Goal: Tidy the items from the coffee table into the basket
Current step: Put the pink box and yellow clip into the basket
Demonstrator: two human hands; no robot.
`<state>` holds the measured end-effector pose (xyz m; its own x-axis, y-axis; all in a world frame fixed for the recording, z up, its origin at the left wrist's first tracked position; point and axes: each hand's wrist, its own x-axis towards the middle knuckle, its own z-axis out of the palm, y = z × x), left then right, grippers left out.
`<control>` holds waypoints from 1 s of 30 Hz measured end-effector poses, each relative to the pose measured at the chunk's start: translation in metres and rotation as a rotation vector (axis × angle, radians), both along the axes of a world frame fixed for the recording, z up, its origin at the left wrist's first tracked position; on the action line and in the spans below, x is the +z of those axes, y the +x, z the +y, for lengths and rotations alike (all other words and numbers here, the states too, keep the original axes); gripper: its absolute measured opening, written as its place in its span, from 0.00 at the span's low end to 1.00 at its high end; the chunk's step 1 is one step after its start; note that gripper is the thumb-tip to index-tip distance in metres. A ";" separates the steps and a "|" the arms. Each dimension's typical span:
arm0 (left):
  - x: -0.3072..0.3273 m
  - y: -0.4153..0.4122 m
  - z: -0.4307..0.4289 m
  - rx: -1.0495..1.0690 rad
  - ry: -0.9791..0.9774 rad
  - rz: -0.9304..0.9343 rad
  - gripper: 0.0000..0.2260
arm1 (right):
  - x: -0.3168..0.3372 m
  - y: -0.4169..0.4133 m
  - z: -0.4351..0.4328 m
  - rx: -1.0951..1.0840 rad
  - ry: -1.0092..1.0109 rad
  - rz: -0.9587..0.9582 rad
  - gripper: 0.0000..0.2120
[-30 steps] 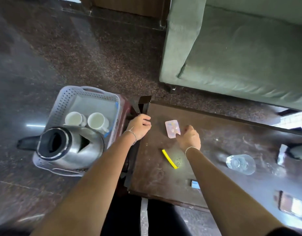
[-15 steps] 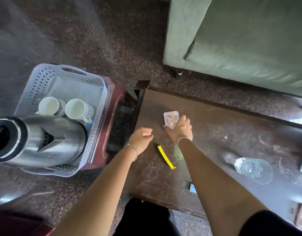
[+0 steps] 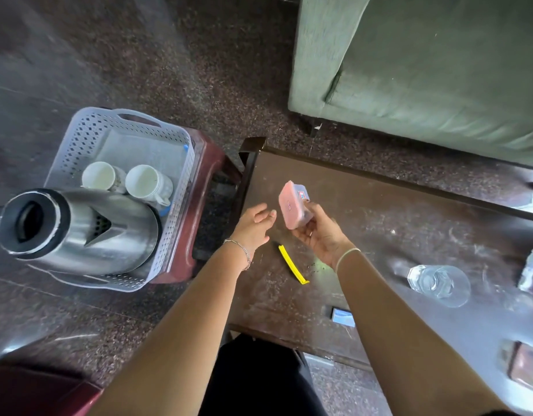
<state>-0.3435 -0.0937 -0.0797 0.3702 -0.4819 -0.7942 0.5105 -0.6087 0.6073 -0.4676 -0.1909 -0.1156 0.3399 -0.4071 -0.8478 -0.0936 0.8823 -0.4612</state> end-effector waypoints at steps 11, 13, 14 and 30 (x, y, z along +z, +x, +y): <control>0.011 -0.008 0.031 0.146 -0.081 0.135 0.06 | 0.024 -0.010 0.049 0.049 0.167 -0.108 0.21; 0.011 -0.003 0.039 0.251 -0.105 0.148 0.05 | 0.022 -0.007 0.057 0.119 0.001 0.077 0.17; 0.011 0.000 0.044 0.300 -0.110 0.161 0.04 | 0.018 -0.007 0.061 0.157 -0.117 0.200 0.14; -0.025 0.012 0.105 0.449 0.014 0.248 0.06 | -0.054 -0.038 0.100 1.043 -0.806 0.854 0.15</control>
